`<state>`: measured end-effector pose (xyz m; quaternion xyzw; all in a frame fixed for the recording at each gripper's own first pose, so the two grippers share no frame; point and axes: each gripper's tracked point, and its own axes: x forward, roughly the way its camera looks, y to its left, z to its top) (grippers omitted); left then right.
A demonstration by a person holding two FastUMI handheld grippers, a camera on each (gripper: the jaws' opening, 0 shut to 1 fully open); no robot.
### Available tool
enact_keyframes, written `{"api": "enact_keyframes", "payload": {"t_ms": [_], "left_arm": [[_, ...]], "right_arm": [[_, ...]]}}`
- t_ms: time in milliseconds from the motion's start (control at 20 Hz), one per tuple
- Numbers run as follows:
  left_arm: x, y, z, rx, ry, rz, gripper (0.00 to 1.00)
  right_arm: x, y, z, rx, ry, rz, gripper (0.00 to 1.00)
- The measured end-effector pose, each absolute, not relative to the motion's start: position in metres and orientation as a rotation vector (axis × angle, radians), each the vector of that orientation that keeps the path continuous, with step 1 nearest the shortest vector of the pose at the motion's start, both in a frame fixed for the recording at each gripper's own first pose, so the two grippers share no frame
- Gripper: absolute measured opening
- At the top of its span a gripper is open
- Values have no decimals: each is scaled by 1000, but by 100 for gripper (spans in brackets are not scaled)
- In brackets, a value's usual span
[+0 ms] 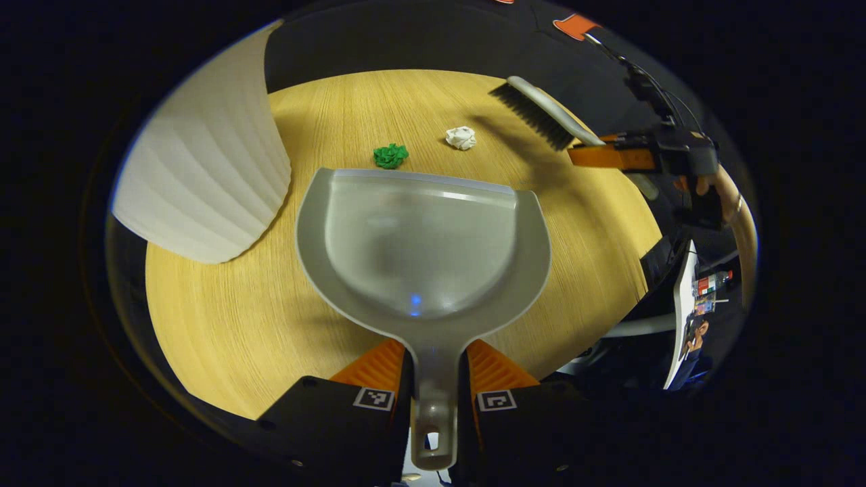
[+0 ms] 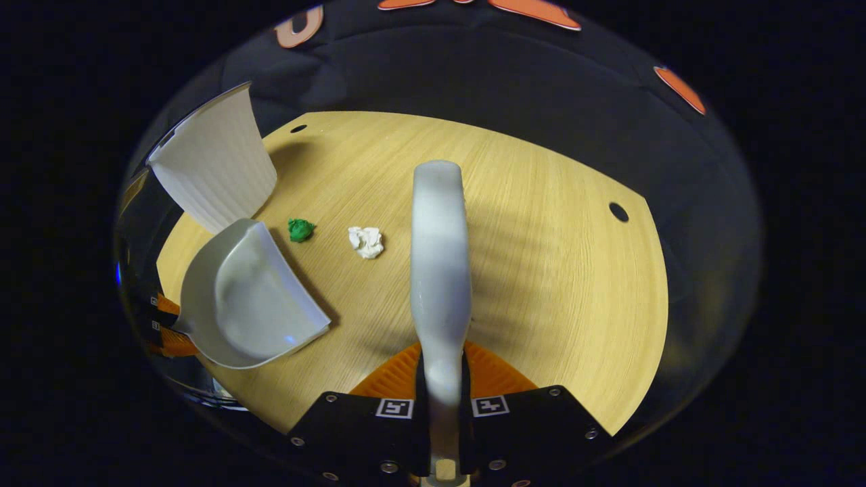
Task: Pick up the small broom and dustpan from the desktop, sweep the trash into the dustpan with the broom, and then empty the trash into the garbage bin.
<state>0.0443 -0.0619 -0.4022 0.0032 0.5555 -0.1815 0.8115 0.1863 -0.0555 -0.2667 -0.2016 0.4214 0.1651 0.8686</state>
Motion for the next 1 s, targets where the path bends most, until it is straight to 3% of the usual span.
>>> {"api": "enact_keyframes", "payload": {"t_ms": [350,650,1000], "left_arm": [[52,-59,-412,33,1218,-431,30],[56,-61,-423,75,1244,-464,30],[55,-61,-420,110,1252,-485,30]], "right_arm": [[248,-14,-296,-658,934,551,16],[230,25,-306,-764,983,767,17],[222,16,-305,-850,1039,949,16]]}}
